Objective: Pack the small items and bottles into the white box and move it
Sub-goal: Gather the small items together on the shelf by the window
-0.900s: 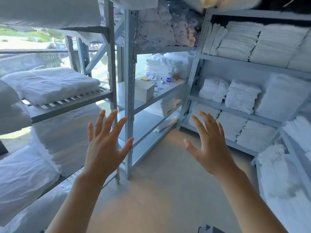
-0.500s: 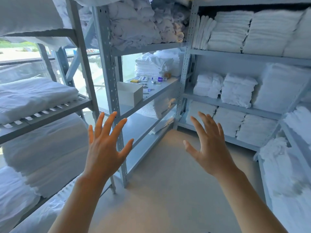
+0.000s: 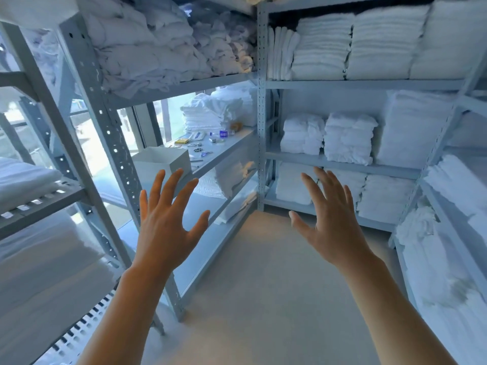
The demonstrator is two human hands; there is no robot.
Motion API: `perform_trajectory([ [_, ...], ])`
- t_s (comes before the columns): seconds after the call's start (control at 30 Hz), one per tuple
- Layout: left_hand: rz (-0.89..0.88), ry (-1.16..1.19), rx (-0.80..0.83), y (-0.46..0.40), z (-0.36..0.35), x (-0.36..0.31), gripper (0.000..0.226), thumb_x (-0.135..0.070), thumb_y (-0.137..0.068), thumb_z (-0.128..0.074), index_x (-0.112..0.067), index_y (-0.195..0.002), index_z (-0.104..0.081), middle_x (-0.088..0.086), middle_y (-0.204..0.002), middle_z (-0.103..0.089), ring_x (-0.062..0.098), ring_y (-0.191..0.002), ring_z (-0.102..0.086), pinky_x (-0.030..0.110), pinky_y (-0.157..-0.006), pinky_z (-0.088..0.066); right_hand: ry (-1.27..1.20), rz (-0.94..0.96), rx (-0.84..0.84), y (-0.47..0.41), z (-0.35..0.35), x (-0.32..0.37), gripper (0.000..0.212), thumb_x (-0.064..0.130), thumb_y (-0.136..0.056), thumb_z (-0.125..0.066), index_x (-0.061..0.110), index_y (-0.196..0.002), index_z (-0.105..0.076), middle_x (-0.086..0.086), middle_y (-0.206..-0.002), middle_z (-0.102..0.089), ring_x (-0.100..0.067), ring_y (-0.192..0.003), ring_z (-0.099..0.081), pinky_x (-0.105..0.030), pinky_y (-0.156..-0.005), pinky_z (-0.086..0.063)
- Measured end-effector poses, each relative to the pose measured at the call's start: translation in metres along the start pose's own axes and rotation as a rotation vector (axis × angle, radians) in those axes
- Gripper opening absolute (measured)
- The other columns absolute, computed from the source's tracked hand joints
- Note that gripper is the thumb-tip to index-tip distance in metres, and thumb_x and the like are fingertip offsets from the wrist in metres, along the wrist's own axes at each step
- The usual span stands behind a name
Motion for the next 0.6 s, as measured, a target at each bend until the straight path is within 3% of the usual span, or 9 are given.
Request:
perform_trajectory([
  [0.4, -0.016, 0.069, 0.052, -0.046, -0.082, -0.041, 0.066, -0.065, -0.092, -0.047, -0.038, -0.152, -0.036, -0.008, -0.166, -0.025, 0.019, -0.158, -0.006, 0.062, -0.123, -0.013, -0.023, -0.125, -0.052, -0.021, -0.011, -0.077, 0.078, 0.061, -0.095, -0.046, 0.024, -0.161, -0.024, -0.001, -0.170, -0.012, -0.025, -0.159, -0.007, -0.060, -0.125, -0.017],
  [0.6, -0.061, 0.171, 0.054, -0.080, -0.129, -0.041, 0.064, -0.057, -0.091, -0.054, -0.033, -0.148, -0.044, -0.006, -0.164, -0.029, 0.020, -0.157, -0.009, 0.064, -0.122, -0.019, 0.028, -0.178, -0.076, -0.048, -0.026, -0.094, 0.077, 0.058, -0.096, -0.049, 0.025, -0.161, -0.024, 0.000, -0.170, -0.012, -0.024, -0.159, -0.007, -0.059, -0.126, -0.015],
])
Point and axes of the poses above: each hand's wrist, its own y-axis away from the middle knuckle, its own z-axis out of the back of the hand, x = y × z, the point moved 7 cm from there along -y, towards the middle knuckle
